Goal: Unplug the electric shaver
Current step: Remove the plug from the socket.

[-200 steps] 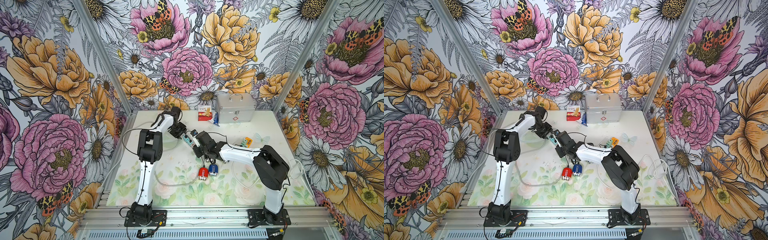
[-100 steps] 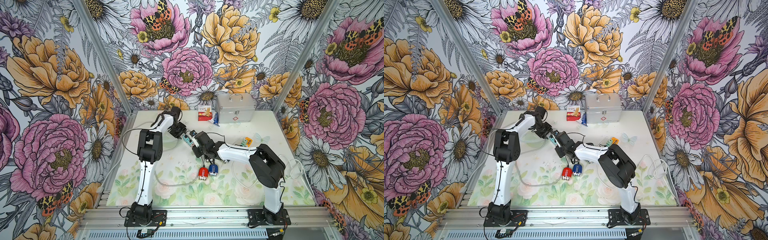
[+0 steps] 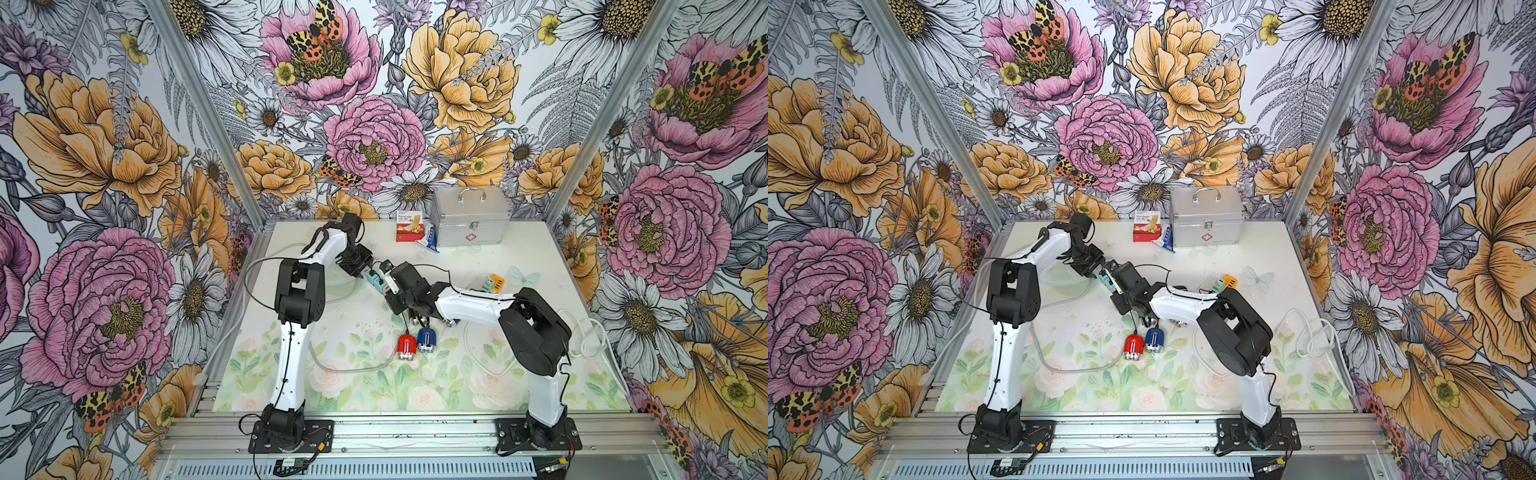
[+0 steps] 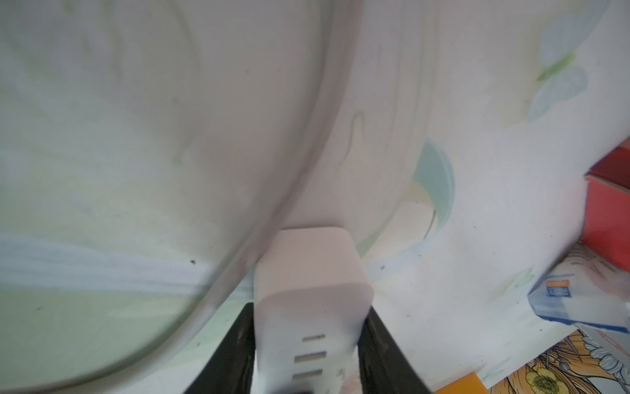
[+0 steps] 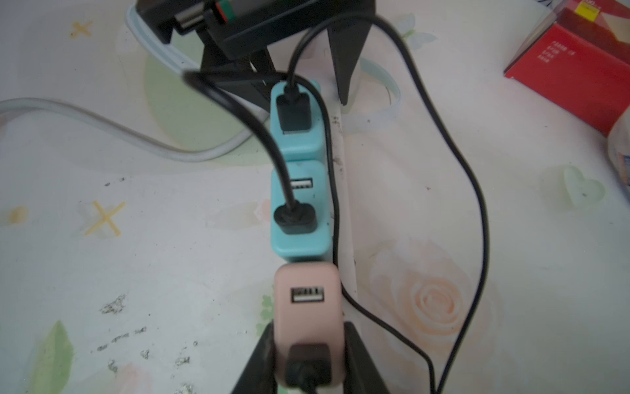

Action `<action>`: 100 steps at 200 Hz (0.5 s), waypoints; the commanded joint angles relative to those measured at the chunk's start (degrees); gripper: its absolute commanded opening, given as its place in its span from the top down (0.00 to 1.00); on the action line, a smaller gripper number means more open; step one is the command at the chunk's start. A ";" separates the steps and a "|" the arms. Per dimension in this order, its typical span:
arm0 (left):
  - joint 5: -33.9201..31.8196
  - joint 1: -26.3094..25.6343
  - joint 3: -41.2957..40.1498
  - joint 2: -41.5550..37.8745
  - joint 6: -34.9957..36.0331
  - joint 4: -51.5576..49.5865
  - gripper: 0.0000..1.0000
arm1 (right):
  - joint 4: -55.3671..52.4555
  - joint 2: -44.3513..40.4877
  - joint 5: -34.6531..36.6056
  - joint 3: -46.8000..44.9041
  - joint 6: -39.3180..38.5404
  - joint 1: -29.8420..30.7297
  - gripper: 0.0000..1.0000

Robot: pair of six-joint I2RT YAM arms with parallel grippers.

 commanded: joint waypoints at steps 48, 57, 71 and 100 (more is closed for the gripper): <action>-0.44 -1.07 -2.72 1.94 -2.66 -2.65 0.69 | 1.24 -4.17 11.75 0.33 -3.74 4.64 0.89; -0.41 -1.08 -2.73 1.99 -2.65 -2.66 0.73 | 1.23 -4.55 9.85 0.11 -2.66 3.96 0.89; -0.47 -1.07 -2.72 2.03 -2.66 -2.66 0.73 | 1.32 -5.19 4.08 -0.42 0.00 2.47 0.89; -0.55 -1.19 -2.56 2.12 -2.75 -2.66 0.74 | 1.35 -5.43 -5.85 -0.72 2.47 1.61 0.89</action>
